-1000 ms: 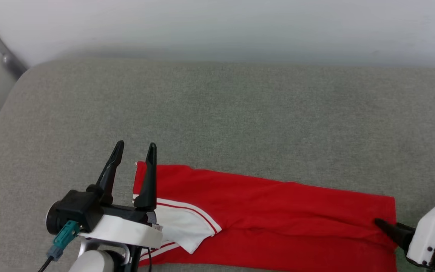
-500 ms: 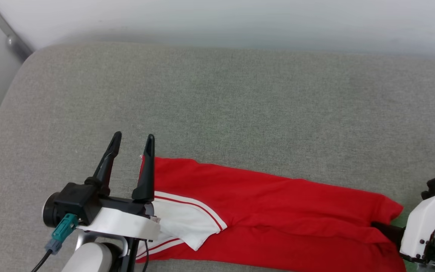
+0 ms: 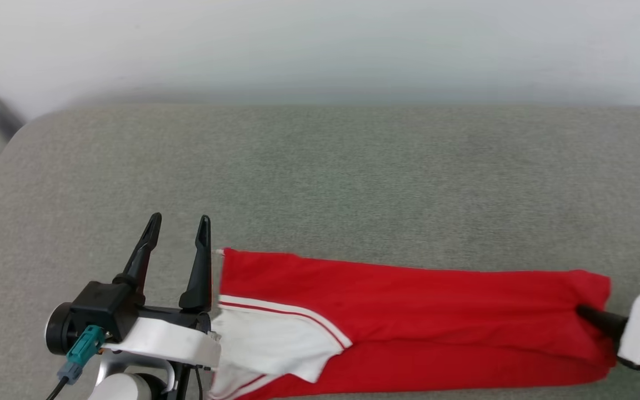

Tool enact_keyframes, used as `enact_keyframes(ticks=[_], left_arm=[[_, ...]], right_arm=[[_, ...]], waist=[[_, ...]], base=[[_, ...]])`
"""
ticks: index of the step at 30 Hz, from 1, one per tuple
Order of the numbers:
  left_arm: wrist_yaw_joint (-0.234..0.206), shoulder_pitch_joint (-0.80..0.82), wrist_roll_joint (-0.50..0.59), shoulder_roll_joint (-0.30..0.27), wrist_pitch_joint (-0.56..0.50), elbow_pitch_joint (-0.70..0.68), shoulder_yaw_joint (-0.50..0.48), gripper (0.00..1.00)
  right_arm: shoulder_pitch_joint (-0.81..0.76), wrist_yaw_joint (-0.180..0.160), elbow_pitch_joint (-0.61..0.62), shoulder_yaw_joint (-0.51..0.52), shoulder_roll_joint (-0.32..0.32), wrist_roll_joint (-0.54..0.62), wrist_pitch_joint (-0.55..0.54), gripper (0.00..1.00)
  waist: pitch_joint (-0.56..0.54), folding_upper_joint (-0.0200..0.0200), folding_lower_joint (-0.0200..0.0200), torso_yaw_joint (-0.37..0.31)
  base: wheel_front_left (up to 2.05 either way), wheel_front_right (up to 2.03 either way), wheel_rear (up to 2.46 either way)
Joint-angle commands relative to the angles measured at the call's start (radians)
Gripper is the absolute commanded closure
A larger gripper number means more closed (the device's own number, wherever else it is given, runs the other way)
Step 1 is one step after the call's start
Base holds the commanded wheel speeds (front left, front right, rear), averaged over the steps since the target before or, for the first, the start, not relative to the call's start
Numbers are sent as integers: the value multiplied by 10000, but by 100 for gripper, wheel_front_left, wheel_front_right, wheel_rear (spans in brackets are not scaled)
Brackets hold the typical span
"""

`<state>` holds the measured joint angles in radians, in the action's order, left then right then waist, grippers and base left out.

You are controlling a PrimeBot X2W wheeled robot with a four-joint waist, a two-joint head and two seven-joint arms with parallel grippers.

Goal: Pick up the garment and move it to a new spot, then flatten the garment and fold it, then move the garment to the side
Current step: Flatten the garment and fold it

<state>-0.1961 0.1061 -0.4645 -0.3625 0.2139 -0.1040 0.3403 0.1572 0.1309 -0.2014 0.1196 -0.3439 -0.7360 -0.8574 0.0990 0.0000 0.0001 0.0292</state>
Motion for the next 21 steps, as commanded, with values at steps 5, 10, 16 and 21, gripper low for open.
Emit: enact_keyframes(ticks=[5, 10, 16, 21], left_arm=[[-83, -153, 19, -90, -95, -114, -15, 0], [-165, -245, 30, -108, -146, -156, 24, 0], [-198, -290, -14, -146, -186, -165, 54, 0], [-161, -263, -32, -132, -249, -134, 137, 0]], right_arm=[[4, -3, -295, 1189, -339, 375, -150, 100], [110, -2, -200, 2445, -446, 937, -640, 100], [503, -2, 73, 2642, 604, 762, -2076, 100], [752, -2, 328, 2126, 2065, -307, -3239, 100]], waist=[[-137, 0, -1, -403], [-183, 0, -1, -654], [-222, 0, -1, -833], [-318, 0, -1, -772]], base=[[0, 0, 0], [0, 0, 0], [0, 0, 0], [0, 0, 0]])
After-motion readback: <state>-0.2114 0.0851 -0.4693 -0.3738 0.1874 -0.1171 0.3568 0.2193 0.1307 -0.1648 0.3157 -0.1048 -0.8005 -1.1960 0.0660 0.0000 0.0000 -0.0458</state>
